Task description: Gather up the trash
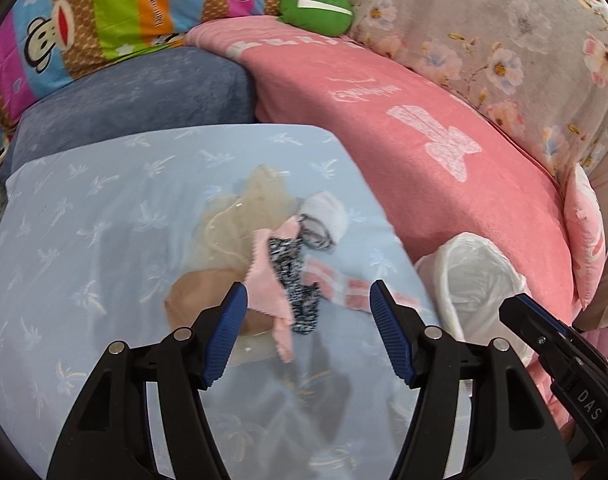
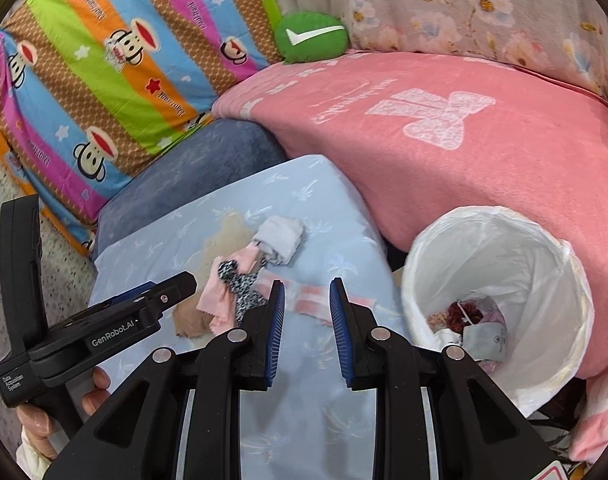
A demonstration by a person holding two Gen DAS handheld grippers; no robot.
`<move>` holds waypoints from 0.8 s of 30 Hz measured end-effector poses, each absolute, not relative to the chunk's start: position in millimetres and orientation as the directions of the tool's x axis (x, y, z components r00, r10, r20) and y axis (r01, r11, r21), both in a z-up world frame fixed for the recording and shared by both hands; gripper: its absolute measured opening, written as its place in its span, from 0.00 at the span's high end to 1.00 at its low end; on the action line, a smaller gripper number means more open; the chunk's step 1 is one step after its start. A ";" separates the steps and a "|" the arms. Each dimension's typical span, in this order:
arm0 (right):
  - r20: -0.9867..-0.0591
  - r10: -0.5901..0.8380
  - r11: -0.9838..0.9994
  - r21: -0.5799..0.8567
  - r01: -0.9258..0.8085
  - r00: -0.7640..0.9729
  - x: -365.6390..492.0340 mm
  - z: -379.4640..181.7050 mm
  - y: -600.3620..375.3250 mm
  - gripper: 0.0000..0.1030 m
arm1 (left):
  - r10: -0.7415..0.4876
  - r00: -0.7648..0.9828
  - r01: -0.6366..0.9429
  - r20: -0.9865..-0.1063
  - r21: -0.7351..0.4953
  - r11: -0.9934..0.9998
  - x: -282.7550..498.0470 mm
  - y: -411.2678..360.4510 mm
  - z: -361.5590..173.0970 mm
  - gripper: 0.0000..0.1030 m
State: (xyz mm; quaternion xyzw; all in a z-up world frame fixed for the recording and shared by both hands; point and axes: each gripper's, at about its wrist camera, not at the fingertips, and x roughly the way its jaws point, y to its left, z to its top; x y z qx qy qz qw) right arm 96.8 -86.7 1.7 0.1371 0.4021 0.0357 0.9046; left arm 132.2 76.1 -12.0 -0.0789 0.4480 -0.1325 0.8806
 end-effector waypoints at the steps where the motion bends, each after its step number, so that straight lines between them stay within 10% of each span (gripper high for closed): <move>1: -0.723 0.182 0.961 0.275 0.036 0.667 98.5 -0.9 -80.4 0.76 | -0.297 0.560 0.145 -0.773 -0.262 0.954 132.9 83.7 -15.7 0.41; 24: -0.811 0.302 0.952 0.287 -0.109 0.502 152.0 -71.3 24.7 0.76 | -0.284 0.470 -0.006 -0.835 -0.326 0.945 153.7 154.7 -77.5 0.41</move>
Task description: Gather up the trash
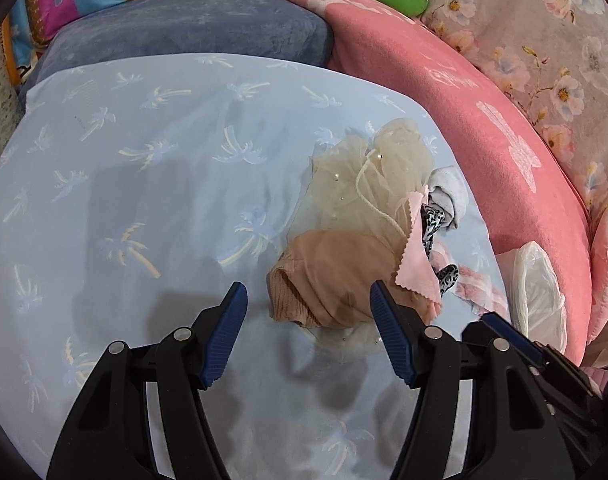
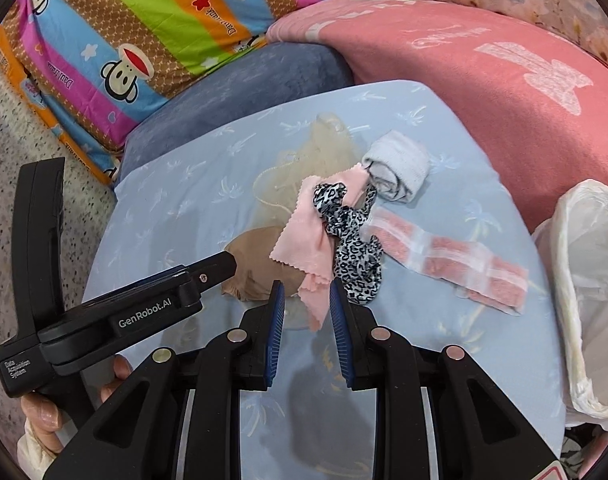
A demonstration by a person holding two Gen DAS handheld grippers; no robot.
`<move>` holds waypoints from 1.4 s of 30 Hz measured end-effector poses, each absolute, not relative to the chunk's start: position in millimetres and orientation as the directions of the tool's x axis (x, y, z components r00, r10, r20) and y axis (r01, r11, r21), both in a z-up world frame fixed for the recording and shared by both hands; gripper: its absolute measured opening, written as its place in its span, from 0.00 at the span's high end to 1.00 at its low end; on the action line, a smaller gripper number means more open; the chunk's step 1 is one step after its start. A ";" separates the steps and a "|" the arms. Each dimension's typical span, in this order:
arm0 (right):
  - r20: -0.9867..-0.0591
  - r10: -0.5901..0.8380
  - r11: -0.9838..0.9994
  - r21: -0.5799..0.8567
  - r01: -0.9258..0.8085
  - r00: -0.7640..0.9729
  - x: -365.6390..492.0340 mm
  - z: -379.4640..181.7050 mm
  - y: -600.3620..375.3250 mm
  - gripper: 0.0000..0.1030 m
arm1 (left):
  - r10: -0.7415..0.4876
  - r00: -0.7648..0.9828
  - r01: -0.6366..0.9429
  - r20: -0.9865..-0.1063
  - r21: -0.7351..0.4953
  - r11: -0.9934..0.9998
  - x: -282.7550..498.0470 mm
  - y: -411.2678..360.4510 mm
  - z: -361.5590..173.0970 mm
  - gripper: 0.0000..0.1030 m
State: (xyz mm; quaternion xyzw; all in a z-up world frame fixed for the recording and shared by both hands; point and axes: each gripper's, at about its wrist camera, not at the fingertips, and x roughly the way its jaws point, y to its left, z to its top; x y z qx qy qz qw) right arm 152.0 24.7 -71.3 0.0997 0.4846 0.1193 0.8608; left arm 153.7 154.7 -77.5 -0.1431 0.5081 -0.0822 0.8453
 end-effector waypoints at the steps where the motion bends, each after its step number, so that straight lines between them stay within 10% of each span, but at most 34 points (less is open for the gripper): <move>1: -0.813 0.301 0.952 0.285 -0.109 0.498 154.6 -74.1 26.4 0.76 | -0.289 0.466 -0.005 -0.836 -0.330 0.944 155.4 154.5 -79.0 0.41; 9: -0.840 0.290 0.956 0.278 -0.094 0.459 170.5 -96.6 28.8 0.76 | -0.335 0.431 -0.003 -0.838 -0.372 0.928 168.2 152.1 -92.0 0.42; 20: -0.845 0.306 0.951 0.297 -0.091 0.439 172.0 -106.8 26.0 0.95 | -0.374 0.406 0.052 -0.834 -0.388 0.920 166.9 141.2 -94.4 0.85; 42: -0.712 0.359 0.926 0.352 -0.137 0.603 132.3 -7.0 -2.1 0.97 | -0.345 0.571 0.099 -0.745 -0.355 0.930 138.6 129.4 -10.1 0.89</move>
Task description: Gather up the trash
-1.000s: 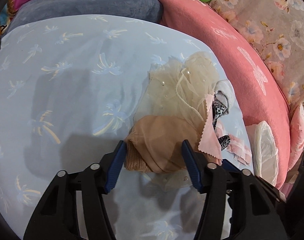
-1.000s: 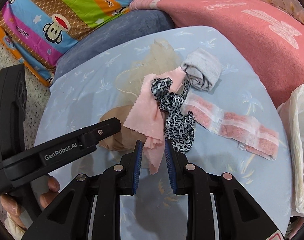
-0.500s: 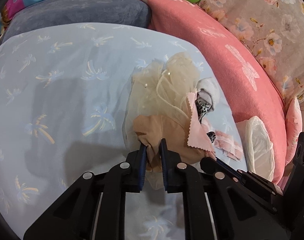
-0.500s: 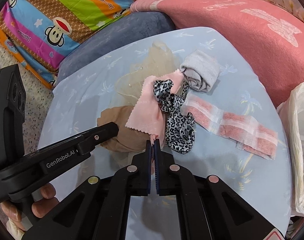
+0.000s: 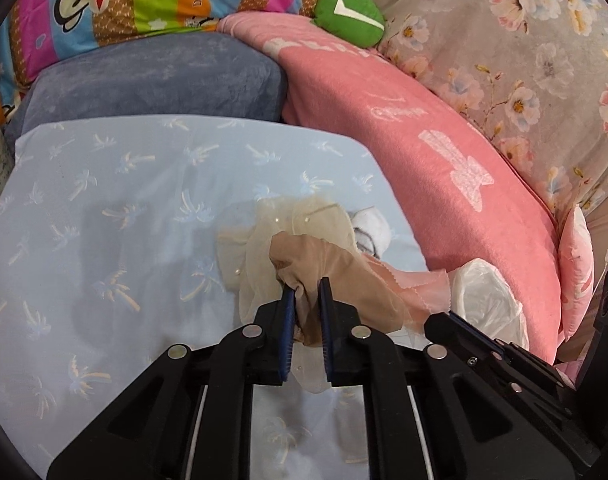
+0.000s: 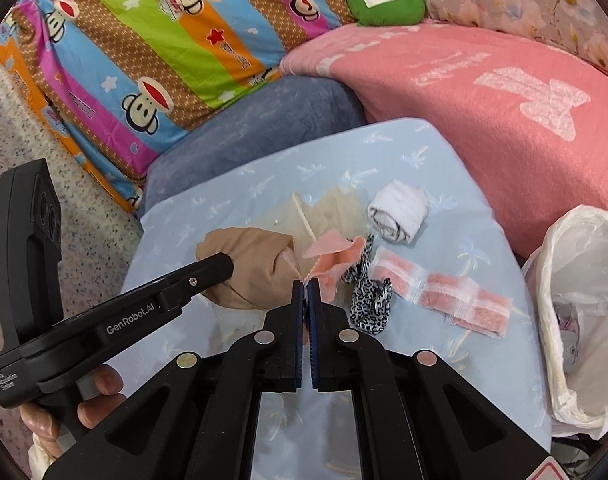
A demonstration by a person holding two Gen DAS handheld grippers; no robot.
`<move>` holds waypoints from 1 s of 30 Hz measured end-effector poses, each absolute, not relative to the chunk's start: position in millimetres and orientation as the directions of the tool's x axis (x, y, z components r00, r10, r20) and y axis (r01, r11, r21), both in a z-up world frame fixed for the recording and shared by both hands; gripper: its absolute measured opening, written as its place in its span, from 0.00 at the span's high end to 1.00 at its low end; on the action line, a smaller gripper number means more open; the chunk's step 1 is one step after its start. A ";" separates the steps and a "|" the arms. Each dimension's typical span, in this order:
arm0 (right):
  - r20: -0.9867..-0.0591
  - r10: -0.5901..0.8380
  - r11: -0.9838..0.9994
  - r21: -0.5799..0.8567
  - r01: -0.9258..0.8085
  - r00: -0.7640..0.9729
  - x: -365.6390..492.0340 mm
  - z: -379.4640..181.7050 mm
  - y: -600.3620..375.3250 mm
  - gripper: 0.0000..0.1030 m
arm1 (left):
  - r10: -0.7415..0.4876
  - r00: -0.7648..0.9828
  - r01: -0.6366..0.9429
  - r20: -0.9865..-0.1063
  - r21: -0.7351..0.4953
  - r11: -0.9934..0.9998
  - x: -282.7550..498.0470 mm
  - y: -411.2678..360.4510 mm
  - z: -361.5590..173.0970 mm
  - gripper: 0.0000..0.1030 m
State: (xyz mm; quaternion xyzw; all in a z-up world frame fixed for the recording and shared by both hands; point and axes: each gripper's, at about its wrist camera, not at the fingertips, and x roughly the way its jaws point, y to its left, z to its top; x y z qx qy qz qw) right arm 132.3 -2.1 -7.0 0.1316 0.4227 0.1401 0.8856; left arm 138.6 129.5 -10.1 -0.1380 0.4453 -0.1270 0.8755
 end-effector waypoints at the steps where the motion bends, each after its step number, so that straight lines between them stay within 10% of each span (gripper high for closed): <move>1: -0.704 0.360 0.926 0.352 -0.139 0.612 130.4 -1.7 -3.7 0.97 | -0.344 0.579 0.106 -0.739 -0.350 0.931 136.9 127.2 -5.0 0.89; 20: -0.745 0.316 0.938 0.338 -0.076 0.588 95.1 -28.9 -31.5 0.97 | -0.365 0.623 0.149 -0.692 -0.352 0.924 115.3 115.9 24.9 0.89; 30: -0.765 0.297 0.941 0.335 -0.041 0.571 80.6 -47.4 -41.2 0.77 | -0.386 0.558 0.167 -0.735 -0.357 0.919 107.6 103.5 -1.7 0.87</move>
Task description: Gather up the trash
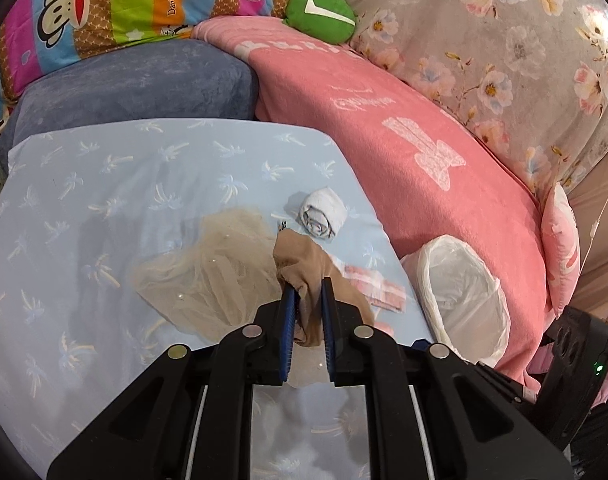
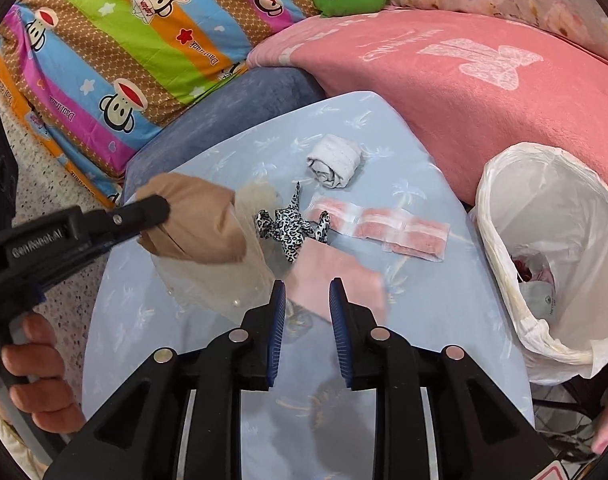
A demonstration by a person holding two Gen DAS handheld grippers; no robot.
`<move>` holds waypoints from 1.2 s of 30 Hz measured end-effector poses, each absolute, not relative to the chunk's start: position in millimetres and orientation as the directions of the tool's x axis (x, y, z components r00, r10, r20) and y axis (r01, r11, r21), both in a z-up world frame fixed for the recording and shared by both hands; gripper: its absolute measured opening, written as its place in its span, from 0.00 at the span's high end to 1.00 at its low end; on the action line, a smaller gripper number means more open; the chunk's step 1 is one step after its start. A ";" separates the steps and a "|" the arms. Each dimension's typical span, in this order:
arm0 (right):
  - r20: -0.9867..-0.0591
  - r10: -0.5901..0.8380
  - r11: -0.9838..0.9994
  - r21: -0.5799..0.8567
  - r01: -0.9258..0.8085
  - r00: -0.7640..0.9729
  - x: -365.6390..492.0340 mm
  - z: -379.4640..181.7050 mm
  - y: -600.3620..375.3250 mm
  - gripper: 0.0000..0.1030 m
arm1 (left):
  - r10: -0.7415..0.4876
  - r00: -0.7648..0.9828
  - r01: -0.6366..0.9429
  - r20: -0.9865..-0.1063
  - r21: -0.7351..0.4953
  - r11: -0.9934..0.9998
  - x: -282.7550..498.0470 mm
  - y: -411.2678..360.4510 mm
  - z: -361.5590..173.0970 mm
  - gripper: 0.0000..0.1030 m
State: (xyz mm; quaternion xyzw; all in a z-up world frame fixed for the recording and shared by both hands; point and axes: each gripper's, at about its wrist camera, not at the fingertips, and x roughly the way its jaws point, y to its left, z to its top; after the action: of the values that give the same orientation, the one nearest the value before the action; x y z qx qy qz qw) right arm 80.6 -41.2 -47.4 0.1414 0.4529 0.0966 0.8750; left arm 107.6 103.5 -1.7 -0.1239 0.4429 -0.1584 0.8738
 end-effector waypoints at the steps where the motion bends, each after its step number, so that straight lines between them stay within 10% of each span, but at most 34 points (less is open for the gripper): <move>1: -0.766 0.298 0.941 0.335 -0.042 0.570 80.3 -48.1 -40.8 0.77 | -0.388 0.555 0.168 -0.736 -0.358 0.918 107.4 103.1 -3.5 0.87; 29: -0.781 0.369 0.928 0.338 -0.156 0.504 116.9 -66.5 25.0 0.76 | -0.333 0.510 0.001 -0.793 -0.386 0.923 116.4 154.7 -45.9 0.38; 36: -0.797 0.371 0.926 0.353 -0.132 0.477 126.4 -81.5 23.2 0.96 | -0.378 0.446 -0.016 -0.811 -0.430 0.903 125.0 155.4 -71.3 0.37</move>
State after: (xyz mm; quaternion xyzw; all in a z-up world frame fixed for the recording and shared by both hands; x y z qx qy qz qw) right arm 126.4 23.2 -81.5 0.1221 0.4895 0.1480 0.8507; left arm 125.0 155.4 -71.3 -0.1912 0.5148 -0.1094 0.8285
